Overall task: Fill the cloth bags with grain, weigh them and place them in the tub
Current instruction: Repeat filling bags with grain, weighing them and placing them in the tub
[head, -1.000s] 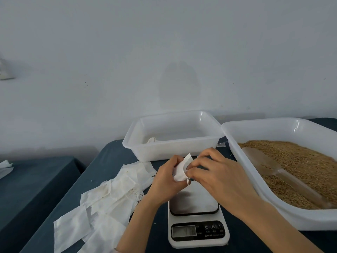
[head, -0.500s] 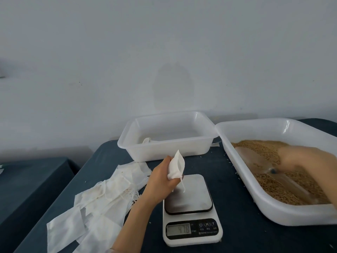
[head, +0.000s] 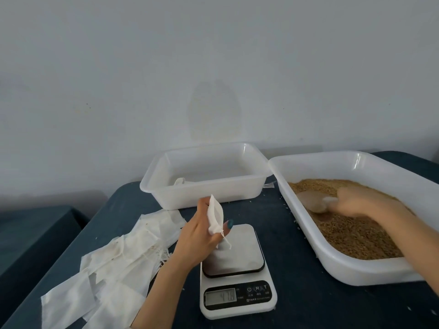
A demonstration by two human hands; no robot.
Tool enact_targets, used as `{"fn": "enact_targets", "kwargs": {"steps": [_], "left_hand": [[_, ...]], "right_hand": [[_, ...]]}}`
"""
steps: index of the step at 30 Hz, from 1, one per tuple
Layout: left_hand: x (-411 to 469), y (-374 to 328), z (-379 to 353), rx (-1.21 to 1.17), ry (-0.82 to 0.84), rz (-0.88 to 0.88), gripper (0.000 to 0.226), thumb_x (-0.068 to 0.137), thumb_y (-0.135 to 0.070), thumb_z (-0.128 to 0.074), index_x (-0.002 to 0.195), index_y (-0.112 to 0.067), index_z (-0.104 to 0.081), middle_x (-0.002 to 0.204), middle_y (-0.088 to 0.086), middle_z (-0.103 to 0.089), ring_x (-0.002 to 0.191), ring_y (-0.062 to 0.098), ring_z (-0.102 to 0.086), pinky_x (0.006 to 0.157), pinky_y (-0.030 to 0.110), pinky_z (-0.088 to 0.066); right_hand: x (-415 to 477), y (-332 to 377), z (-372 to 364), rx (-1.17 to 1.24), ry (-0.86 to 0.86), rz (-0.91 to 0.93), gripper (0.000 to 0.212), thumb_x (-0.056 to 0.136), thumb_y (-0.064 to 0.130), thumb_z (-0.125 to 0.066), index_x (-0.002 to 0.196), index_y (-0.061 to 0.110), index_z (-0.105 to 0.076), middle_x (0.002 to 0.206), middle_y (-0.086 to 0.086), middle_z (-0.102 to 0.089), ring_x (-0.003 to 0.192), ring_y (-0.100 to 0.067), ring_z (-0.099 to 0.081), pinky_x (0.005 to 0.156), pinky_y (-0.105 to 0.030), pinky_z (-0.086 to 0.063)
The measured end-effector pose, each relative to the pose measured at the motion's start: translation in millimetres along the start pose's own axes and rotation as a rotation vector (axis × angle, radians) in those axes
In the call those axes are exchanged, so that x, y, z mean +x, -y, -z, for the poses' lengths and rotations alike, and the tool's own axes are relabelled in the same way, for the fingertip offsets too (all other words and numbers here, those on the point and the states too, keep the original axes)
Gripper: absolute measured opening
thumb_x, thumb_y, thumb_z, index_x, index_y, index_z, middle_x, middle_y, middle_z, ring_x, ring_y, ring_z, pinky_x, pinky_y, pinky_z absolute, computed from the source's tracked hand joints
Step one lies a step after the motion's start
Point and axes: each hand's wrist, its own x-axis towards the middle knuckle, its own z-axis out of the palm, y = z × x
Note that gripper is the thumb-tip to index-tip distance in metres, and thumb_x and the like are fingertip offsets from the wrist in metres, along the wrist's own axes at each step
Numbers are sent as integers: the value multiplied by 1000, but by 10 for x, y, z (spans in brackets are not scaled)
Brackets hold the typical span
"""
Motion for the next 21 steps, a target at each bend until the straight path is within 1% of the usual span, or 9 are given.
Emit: {"fn": "enact_targets", "kwargs": {"steps": [3, 6, 8, 10, 13, 15, 16, 18, 21], "left_hand": [[-1, 0, -3, 33, -27, -15, 41, 84, -66, -45, 109, -41, -24, 85, -14, -49, 72, 8, -55, 60, 26, -44], [29, 12, 3, 78, -83, -62, 22, 88, -29, -67, 102, -18, -52, 94, -8, -51, 83, 17, -52, 67, 26, -41], [44, 20, 12, 16, -77, -6, 19, 85, -16, -69, 87, -24, -52, 88, -11, -53, 78, 15, -53, 63, 21, -42], [49, 5, 15, -118, -27, 70, 29, 86, -11, -64, 86, -35, -48, 81, -11, -57, 68, 12, -57, 57, 30, -55], [44, 0, -26, -142, -26, 75, 38, 86, -12, -60, 96, -45, -44, 83, -18, -61, 69, 10, -63, 64, 44, -58], [42, -8, -40, -128, -44, 56, 43, 84, -20, -65, 99, -53, -41, 91, -29, -59, 81, 6, -62, 74, 36, -57], [39, -4, -39, -113, -42, 58, 43, 81, -29, -67, 100, -57, -40, 95, -31, -57, 85, 2, -60, 74, 26, -54], [29, 3, -22, -63, -40, 52, 40, 77, -47, -67, 99, -60, -36, 97, -30, -57, 88, -4, -57, 68, 12, -42], [12, 15, -11, -17, -42, 3, 41, 72, -67, -57, 102, -56, -32, 95, -30, -53, 88, -7, -54, 65, 9, -38]], "right_hand": [[25, 54, 21, -47, -102, 1, 12, 97, 27, -52, 100, 16, -56, 85, 0, -61, 74, -14, -62, 65, -28, -53], [4, 85, -44, -127, -103, 9, 20, 95, 21, -55, 113, 14, -61, 91, 2, -61, 78, -14, -62, 75, -31, -57], [-34, 128, -123, -202, -44, 63, 26, 100, 26, -48, 124, 20, -58, 94, 6, -62, 77, -10, -61, 67, -23, -54], [-56, 185, -174, -225, -39, 107, 30, 103, 29, -42, 130, 18, -48, 88, 6, -62, 68, -8, -60, 52, -19, -46], [-47, 278, -197, -114, 24, 153, 22, 105, 26, -37, 114, 16, -54, 83, 4, -61, 60, -7, -55, 48, -17, -40], [-47, 286, -169, 71, 103, 122, 30, 106, 28, -36, 89, 13, -55, 73, 2, -57, 53, -7, -48, 45, -16, -37], [-46, 265, -150, 194, 144, 90, 33, 106, 31, -36, 85, 12, -53, 70, 1, -55, 49, -7, -45, 42, -16, -36], [-58, 208, -95, 432, 235, 0, 35, 105, 34, -38, 90, 6, -53, 65, -2, -54, 41, -9, -42, 38, -18, -35], [-87, 139, -19, 594, 301, -78, 38, 103, 33, -44, 93, -1, -58, 54, -2, -55, 34, -10, -43, 36, -19, -35]]}}
